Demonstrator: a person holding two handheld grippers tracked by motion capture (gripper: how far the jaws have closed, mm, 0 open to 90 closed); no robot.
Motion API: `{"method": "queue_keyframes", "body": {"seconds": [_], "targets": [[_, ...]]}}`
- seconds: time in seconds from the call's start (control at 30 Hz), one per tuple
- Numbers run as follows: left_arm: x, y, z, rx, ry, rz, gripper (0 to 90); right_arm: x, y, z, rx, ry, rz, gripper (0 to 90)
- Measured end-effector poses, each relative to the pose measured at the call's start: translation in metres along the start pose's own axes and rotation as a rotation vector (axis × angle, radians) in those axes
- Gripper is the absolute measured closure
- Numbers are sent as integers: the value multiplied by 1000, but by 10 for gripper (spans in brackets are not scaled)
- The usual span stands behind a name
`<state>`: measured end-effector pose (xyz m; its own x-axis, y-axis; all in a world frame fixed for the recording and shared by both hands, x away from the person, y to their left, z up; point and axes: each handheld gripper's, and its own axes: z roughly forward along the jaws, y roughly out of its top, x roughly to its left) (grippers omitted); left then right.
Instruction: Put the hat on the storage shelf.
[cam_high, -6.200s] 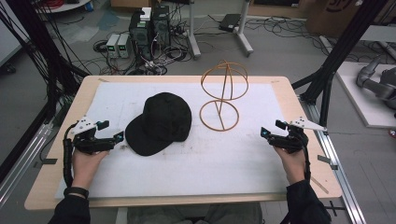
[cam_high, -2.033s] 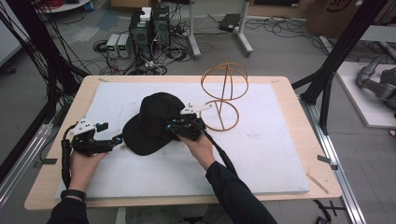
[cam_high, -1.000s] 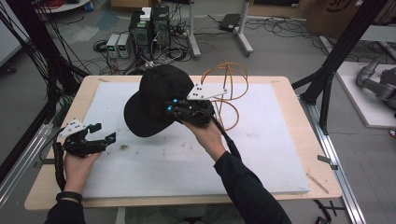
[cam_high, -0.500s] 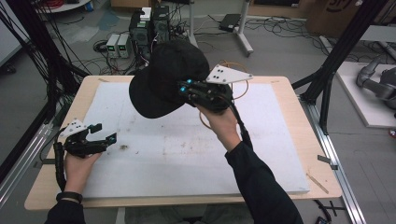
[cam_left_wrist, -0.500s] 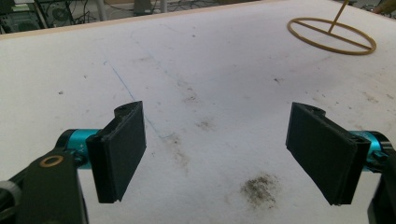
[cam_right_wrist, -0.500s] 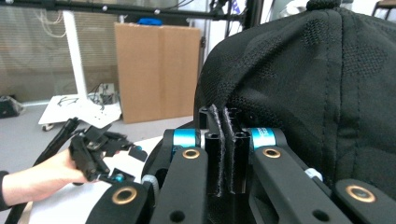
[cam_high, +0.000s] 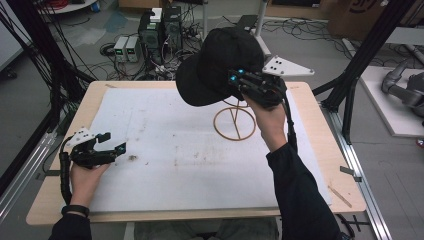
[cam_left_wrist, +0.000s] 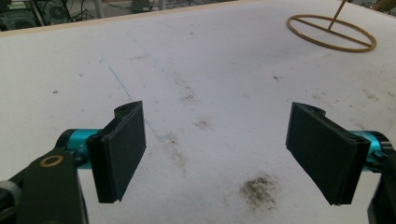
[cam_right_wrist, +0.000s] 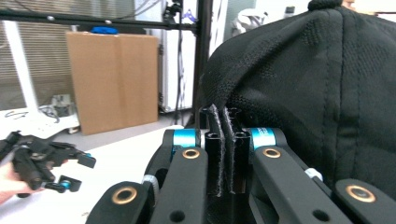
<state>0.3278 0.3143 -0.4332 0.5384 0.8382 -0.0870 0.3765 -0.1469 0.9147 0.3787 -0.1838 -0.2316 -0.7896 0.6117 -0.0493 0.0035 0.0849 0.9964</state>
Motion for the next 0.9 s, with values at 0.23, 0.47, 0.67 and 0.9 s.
{"method": "queue_keyframes", "body": {"seconds": [0.23, 0.47, 0.67, 0.9], "targets": [[-1, 0, 1, 5, -4, 3, 201, -16, -5, -9, 25, -48, 3, 892], [-1, 0, 2, 7, -7, 1, 201, -26, -9, -12, 44, -68, 8, 892], [-1, 0, 3, 10, -7, 3, 201, -35, -19, -14, 57, -78, 28, 892], [-2, -1, 4, 18, -12, 5, 201, -40, -28, -14, 75, -58, 58, 890]]}}
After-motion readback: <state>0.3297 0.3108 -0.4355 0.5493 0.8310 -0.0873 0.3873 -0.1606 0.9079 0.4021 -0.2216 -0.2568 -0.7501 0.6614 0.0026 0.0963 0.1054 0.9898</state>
